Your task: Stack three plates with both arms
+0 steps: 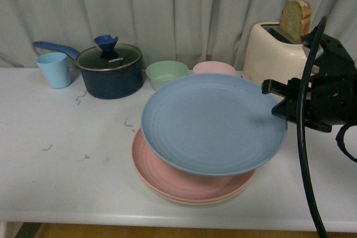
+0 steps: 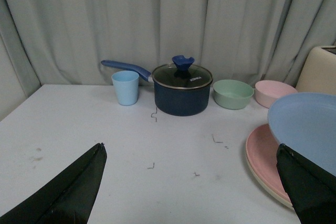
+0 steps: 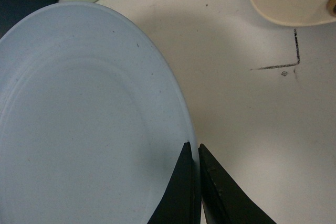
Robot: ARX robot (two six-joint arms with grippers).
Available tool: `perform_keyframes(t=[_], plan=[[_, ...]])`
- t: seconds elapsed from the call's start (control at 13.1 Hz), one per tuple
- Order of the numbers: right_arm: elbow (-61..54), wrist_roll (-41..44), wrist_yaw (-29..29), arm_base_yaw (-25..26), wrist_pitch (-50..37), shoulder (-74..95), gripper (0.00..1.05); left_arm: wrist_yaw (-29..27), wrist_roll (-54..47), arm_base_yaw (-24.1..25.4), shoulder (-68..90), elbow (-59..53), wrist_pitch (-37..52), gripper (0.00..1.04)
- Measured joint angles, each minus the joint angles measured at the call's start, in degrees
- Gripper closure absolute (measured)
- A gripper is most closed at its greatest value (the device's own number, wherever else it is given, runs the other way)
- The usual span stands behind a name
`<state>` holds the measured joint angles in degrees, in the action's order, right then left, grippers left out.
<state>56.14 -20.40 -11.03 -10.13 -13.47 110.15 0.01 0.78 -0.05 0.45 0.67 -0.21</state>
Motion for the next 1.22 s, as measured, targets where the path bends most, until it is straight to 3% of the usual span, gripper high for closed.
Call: perform_keyframes(t=[0.46,0.69,0.91,0.99,1.07,1.22], plan=[[1.8,-2.2,1.0,-1.6,-1.6,8.0,1.02,0.0,0.0,0.0,0.0,0.0,0.0,0.07],[0.8,-3.8,1.0,-1.5,-3.3,7.0,0.73,0.0,0.0,0.0,0.0,0.0,0.0,0.07],[-9.0,-4.2,1.5,-1.1,-6.5,-6.4,0.30,0.0,0.0,0.0,0.0,0.0,0.0,0.07],[-12.0,-0.8,8.3,-1.6,-24.7,-4.5,0.32,0.0,0.0,0.0,0.0,0.0,0.1,0.07],[-22.1,9.4,18.8,-1.2,-44.0,-2.9,0.49,-0.1,0.0,0.0,0.0,0.0,0.0,0.07],[-32.9,17.5,19.8,1.6,-59.9,-10.1,0.76,0.0,0.0,0.1,0.0,0.0,0.0,0.07]])
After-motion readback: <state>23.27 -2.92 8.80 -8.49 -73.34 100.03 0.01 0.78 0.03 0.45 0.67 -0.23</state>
